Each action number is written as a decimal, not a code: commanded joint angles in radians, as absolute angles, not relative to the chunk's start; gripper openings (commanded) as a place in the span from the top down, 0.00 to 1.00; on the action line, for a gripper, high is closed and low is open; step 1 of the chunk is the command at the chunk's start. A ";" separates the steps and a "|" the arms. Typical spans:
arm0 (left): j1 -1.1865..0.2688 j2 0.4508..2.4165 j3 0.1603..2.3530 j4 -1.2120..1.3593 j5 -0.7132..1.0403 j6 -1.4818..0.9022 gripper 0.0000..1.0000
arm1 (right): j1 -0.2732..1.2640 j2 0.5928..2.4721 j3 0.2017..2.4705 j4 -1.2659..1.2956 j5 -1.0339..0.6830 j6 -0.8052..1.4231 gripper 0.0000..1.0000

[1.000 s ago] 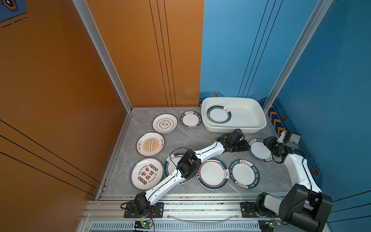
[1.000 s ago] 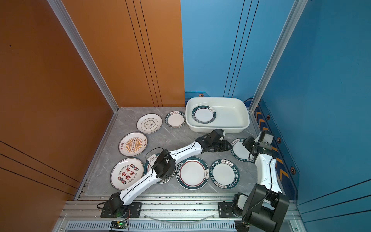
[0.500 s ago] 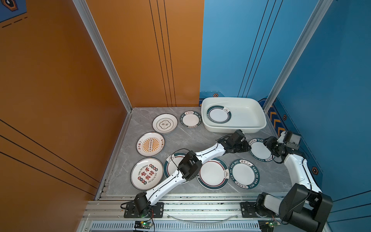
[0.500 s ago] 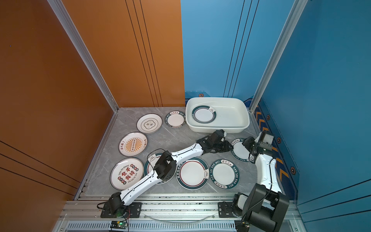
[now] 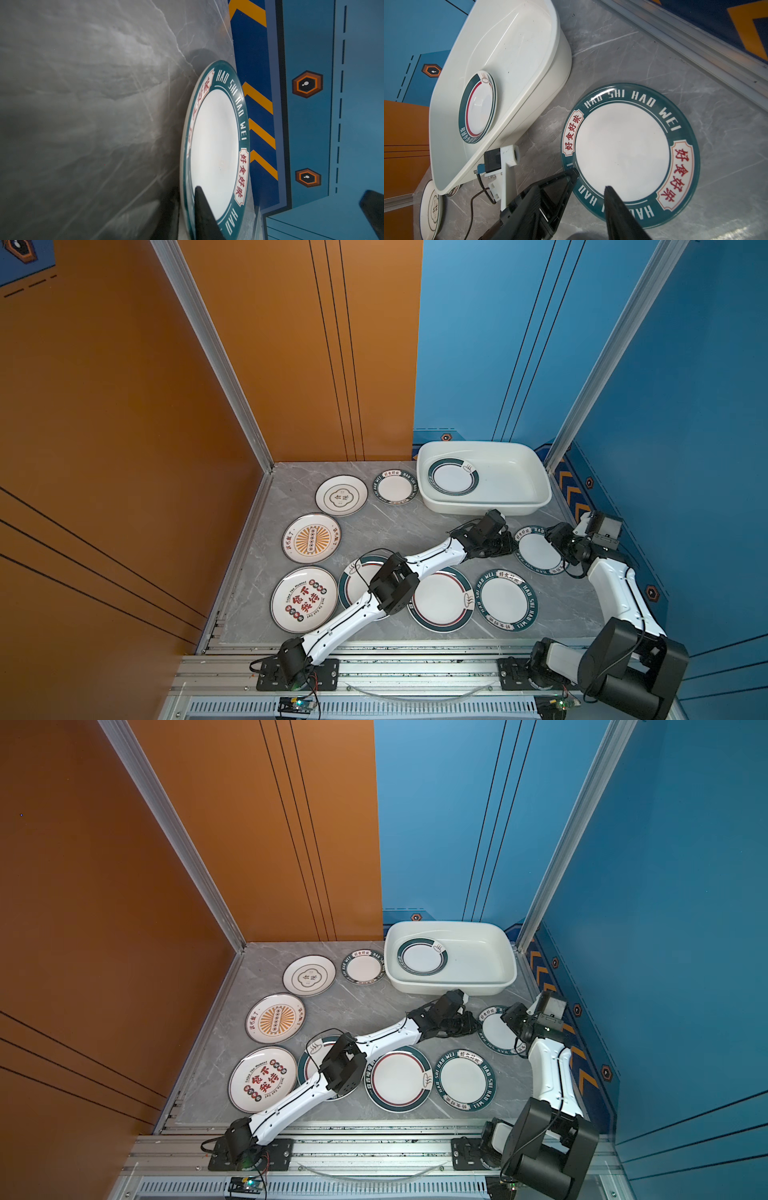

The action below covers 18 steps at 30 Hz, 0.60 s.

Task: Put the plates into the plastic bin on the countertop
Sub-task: 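Grasp the edge of the HAO SHI HAO WEI plate with the left gripper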

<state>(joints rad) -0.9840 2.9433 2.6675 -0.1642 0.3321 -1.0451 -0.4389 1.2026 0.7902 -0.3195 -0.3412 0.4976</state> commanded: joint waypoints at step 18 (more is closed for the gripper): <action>-0.980 2.944 2.564 -0.150 0.350 -1.053 1.00 | -0.448 1.209 0.769 -0.287 -0.365 0.506 0.47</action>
<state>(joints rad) -0.9810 2.9402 2.6282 -0.0830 0.3481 -1.0828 -0.4389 1.2026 0.7856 -0.3077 -0.3454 0.4980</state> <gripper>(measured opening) 0.070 0.524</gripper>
